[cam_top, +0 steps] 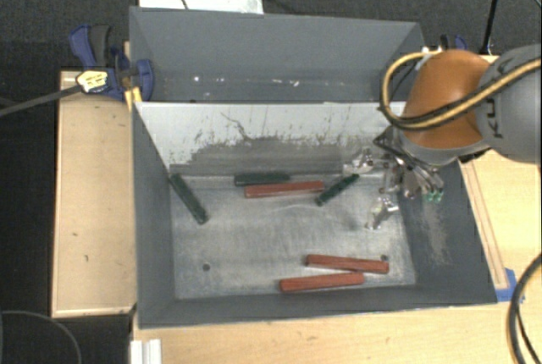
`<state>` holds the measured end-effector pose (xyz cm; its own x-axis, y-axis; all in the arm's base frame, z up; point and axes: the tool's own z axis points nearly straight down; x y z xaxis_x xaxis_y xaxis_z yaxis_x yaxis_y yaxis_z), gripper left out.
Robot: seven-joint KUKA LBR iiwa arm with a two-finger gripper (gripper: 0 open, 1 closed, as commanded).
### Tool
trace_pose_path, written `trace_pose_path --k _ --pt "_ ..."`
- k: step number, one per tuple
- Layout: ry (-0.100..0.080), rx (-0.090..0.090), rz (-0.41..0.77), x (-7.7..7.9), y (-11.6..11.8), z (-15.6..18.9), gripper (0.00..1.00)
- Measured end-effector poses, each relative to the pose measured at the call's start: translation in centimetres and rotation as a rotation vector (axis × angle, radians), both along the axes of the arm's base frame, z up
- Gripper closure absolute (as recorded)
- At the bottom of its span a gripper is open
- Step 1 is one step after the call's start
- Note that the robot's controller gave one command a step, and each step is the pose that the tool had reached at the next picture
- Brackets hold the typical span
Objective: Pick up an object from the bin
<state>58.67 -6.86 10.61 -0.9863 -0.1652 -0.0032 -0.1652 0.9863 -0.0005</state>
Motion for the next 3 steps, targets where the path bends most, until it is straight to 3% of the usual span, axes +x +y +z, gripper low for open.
trace_pose_path --k 1,2,3 --pt "-0.005 0.002 0.129 0.1 5.4 2.5 0.00" --pt "0.000 0.000 -0.056 0.0 7.5 0.3 0.00" --pt "-0.014 -0.003 0.010 0.5 13.7 -2.0 0.00"
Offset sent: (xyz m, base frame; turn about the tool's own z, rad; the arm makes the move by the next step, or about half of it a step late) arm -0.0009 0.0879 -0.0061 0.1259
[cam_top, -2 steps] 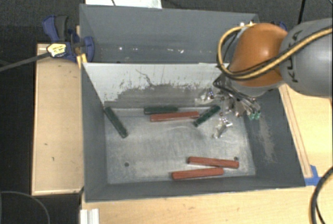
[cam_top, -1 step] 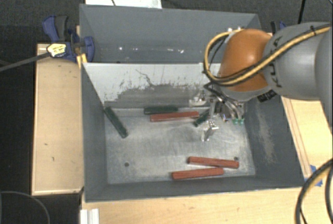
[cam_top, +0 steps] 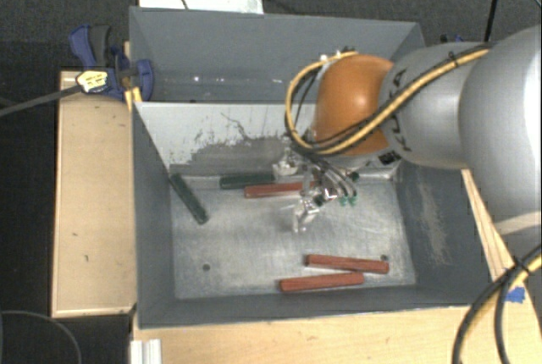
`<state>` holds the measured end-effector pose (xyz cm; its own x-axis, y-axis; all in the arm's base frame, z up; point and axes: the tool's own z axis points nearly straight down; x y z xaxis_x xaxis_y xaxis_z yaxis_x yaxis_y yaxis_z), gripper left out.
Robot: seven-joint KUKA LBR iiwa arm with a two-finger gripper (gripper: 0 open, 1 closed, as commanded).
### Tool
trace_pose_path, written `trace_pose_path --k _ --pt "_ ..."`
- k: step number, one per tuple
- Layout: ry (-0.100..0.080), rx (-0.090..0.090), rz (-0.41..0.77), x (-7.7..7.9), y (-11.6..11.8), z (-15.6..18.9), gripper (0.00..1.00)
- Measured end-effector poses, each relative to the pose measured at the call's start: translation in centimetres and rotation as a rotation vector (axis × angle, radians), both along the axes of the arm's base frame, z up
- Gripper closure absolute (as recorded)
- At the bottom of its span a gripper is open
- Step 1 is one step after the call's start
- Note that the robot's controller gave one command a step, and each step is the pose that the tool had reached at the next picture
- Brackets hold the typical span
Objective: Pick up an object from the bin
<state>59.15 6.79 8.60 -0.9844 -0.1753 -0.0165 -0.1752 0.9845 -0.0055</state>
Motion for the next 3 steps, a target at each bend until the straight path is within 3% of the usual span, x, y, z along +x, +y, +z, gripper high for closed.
trace_pose_path --k 1,2,3 --pt "0.001 0.015 -0.138 0.2 3.6 -0.4 1.00" --pt "0.006 0.030 -0.273 0.2 2.9 -0.4 1.00" --pt "0.009 0.006 -0.136 0.4 3.7 5.1 1.00"
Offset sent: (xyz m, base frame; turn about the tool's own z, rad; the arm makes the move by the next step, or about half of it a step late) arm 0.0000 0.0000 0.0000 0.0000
